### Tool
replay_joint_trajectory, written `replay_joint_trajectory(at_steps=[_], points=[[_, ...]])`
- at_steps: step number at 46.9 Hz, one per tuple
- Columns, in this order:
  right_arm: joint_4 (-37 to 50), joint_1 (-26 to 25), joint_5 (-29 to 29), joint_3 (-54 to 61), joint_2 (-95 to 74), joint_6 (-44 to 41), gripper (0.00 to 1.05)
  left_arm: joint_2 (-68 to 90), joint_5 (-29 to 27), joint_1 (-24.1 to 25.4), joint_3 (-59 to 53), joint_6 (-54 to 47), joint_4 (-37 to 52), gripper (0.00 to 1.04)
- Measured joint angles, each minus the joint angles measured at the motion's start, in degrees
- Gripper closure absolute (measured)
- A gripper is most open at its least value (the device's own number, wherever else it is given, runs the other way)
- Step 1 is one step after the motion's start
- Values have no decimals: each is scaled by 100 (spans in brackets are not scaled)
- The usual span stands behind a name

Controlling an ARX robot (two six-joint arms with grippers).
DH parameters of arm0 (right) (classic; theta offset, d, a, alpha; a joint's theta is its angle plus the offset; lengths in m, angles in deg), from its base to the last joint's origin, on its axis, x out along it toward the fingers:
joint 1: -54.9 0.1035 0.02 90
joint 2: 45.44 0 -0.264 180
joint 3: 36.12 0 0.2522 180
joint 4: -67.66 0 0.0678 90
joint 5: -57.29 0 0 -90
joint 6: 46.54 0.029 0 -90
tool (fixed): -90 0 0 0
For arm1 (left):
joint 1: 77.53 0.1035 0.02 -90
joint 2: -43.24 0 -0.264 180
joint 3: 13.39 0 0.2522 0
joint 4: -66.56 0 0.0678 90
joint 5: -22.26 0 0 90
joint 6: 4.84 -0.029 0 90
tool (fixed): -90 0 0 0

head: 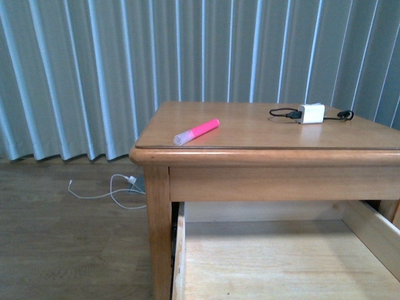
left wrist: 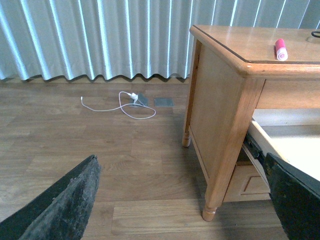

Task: Place pink marker in drawer with both arms

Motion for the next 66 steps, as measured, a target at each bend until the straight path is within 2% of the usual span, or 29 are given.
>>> replay_joint_trajectory(at_steps=[8, 12, 16, 23, 26, 28, 31, 37, 41, 43, 52, 62, 63, 66], points=[[-992, -446, -452, 72, 1453, -157, 9, 0, 0, 0, 0, 0, 0, 6], [-1460, -1019, -973, 210, 2374, -186, 9, 0, 0, 0, 0, 0, 0, 6], [-1392, -1670, -1119, 426, 3032, -201, 9, 0, 0, 0, 0, 0, 0, 6], [-1386, -1838, -1163, 452, 3152, -197, 9, 0, 0, 0, 0, 0, 0, 6], [-37, -2024, -363, 1117, 3759, -516, 22, 0, 4, 0, 0, 0, 0, 6], [621, -2109, -57, 1434, 4159, -625, 32, 0, -7, 0, 0, 0, 0, 6], [855, -2111, -94, 1534, 4323, -708, 46, 0, 13, 0, 0, -2, 0, 6], [876, -2107, -98, 1742, 4406, -796, 66, 0, -2, -2, 0, 0, 0, 6], [876, -2107, -87, 1794, 4430, -802, 54, 0, -2, -2, 0, 0, 0, 6], [883, -2107, -92, 1794, 4435, -807, 43, 0, 0, -2, 0, 0, 0, 6], [887, -2107, -92, 1794, 4439, -807, 8, 0, 0, -2, 0, 0, 0, 6], [887, -2107, -94, 1794, 4439, -809, 9, 0, -2, -2, 0, 0, 0, 6], [887, -2107, -94, 1794, 4439, -809, 9, 20, 109, 26, 7, 15, -26, 6], [887, -2107, -92, 1794, 4439, -807, 9, 214, 896, 201, 111, 118, -455, 6]])
